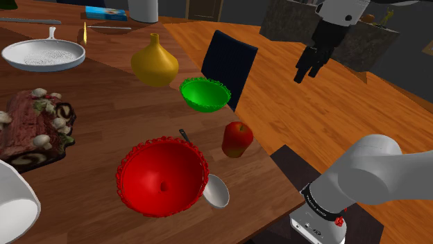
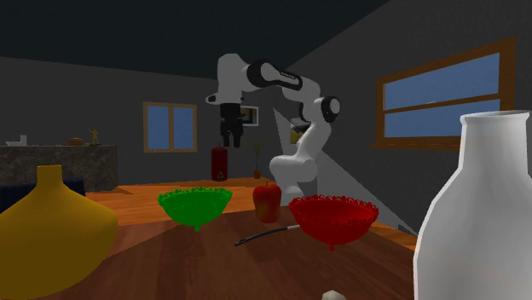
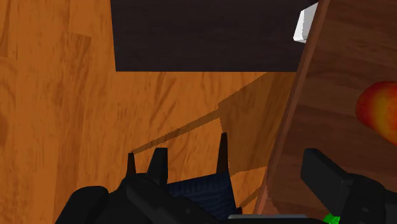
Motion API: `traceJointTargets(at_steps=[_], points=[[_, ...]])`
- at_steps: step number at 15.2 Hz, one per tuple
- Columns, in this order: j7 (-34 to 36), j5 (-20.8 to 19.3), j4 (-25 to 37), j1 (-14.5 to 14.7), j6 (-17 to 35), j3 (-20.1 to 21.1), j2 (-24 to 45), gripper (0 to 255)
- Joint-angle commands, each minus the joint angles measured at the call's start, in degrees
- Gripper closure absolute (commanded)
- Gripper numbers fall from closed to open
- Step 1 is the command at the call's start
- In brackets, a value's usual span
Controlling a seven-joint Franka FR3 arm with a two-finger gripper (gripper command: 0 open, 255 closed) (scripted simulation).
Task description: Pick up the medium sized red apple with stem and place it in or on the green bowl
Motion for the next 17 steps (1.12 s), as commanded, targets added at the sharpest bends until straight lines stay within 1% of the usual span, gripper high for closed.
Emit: traceJointTargets(at_steps=[1, 6, 10, 14, 17], points=[[0.0, 0.0, 0.0, 0.0, 0.0, 0.0, 0.0, 0], [8.6, 5.5, -7.5, 1.4, 4.1, 6.4, -6.2, 0], [15.5, 10.5, -12.2, 3.1, 7.8, 12.2, -9.6, 0], [22.6, 15.7, -15.4, 5.1, 12.3, 18.9, -11.2, 0], [28.0, 19.6, -16.9, 6.5, 16.2, 24.3, -11.0, 0]])
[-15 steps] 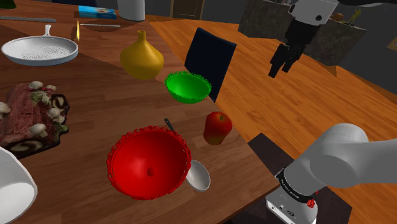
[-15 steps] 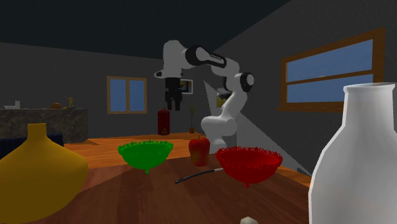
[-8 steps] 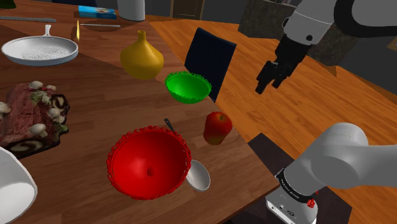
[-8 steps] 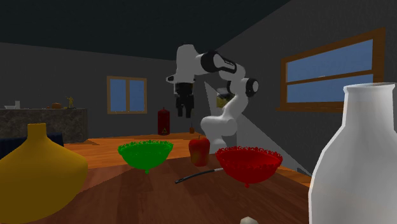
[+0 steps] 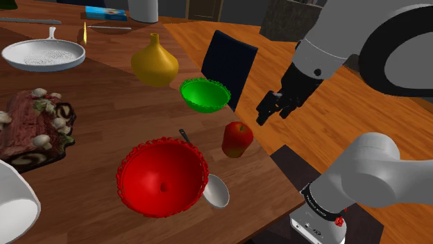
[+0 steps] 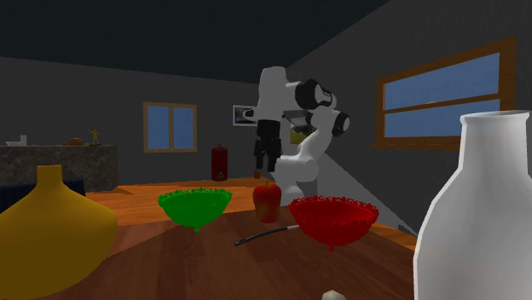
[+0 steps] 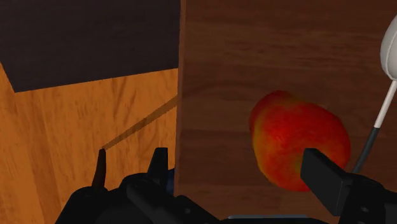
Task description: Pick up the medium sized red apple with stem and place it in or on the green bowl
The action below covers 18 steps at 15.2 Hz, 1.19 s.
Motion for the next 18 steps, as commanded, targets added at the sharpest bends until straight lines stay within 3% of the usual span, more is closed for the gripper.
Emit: traceJointTargets(at_steps=[1, 5, 13, 18], points=[[3.7, 2.7, -0.7, 0.7, 3.3, 3.9, 1.0, 0], [10.8, 7.2, -0.8, 1.5, 9.2, 11.8, 3.6, 0], [10.8, 9.3, -5.1, 1.6, 16.1, 14.6, 6.0, 0], [10.8, 9.3, -5.1, 1.6, 16.1, 14.6, 6.0, 0]])
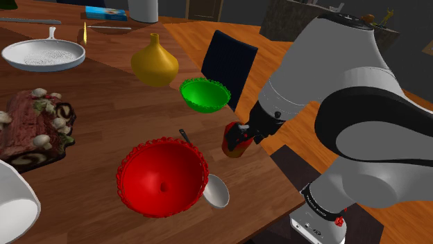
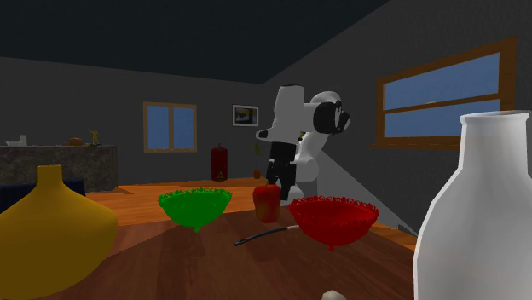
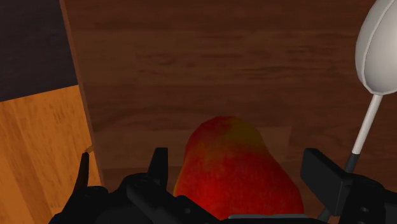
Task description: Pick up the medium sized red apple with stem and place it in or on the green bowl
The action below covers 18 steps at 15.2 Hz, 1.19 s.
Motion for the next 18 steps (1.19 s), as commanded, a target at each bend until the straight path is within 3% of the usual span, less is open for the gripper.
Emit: traceJointTargets(at_steps=[1, 3, 4, 13, 18], points=[[0.0, 0.0, 0.0, 0.0, 0.0, 0.0, 0.0, 0], [0.0, 0.0, 0.0, 0.0, 0.0, 0.0, 0.0, 0], [0.0, 0.0, 0.0, 0.0, 0.0, 0.0, 0.0, 255], [0.0, 0.0, 0.0, 0.0, 0.0, 0.0, 0.0, 255], [-0.1, -1.5, 3.2, -0.6, -4.0, -1.7, -0.8, 255]])
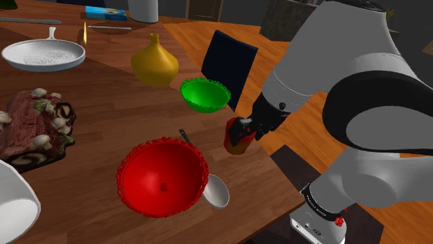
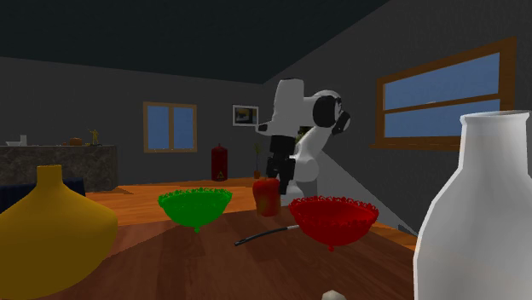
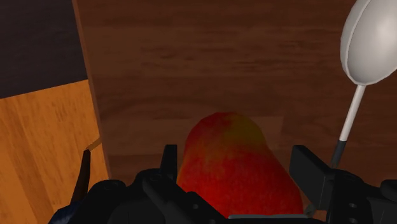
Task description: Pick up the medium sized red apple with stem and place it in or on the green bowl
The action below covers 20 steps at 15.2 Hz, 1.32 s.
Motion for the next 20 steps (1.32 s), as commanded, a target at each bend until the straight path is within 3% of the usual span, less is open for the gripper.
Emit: traceJointTargets(at_steps=[1, 20], points=[[0.1, -0.6, 1.5, -0.2, -1.8, -0.6, -0.3, 255], [0.1, -5.2, 16.0, -2.6, -15.2, -5.6, 0.7, 255]])
